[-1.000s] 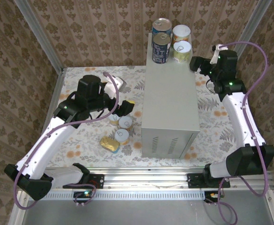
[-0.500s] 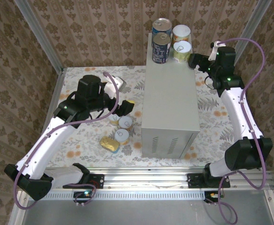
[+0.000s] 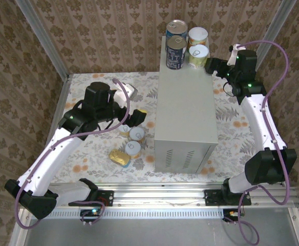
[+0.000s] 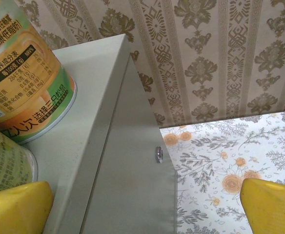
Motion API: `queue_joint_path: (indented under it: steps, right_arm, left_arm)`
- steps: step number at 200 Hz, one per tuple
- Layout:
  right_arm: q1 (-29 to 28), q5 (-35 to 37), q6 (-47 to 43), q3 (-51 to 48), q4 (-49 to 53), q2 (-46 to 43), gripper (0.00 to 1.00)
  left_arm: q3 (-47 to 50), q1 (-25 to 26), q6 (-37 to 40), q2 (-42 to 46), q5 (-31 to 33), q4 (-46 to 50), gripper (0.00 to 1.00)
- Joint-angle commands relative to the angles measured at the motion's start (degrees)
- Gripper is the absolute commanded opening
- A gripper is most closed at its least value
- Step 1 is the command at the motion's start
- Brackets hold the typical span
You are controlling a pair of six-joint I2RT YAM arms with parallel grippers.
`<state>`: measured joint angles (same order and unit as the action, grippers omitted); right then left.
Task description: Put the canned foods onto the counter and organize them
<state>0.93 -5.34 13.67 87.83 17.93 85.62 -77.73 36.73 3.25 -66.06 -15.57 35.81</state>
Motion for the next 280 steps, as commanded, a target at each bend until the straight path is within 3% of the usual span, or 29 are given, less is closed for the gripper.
queue_joint_path:
  steps: [1,120,178,227,280]
  right_arm:
    - [0.13,-0.94,-0.75,1.50,1.24,1.98,1.00]
    - [0.13,-0.85,-1.02,2.12,1.86,2.27,1.00]
    - [-1.11,3.68,-1.53,-2.24,2.48,-5.18,1.00]
    - [-8.82,12.88,-6.05,-6.03,7.26,-16.34,1.00]
    - [-23.47,17.02,-13.04,-3.84,15.50,-24.84,1.00]
  left_arm:
    - [-0.09,0.15,0.16,-0.43,0.28,-1.33,1.00]
    - [0.37,0.18,0.27,-0.38,0.80,-1.38,1.00]
    - [1.91,0.08,-0.64,0.22,1.60,-1.30,1.00]
    - [6.65,-0.78,-4.67,3.18,3.28,-1.29,1.00]
    - [13.54,-2.83,-11.16,4.24,7.13,0.86,1.00]
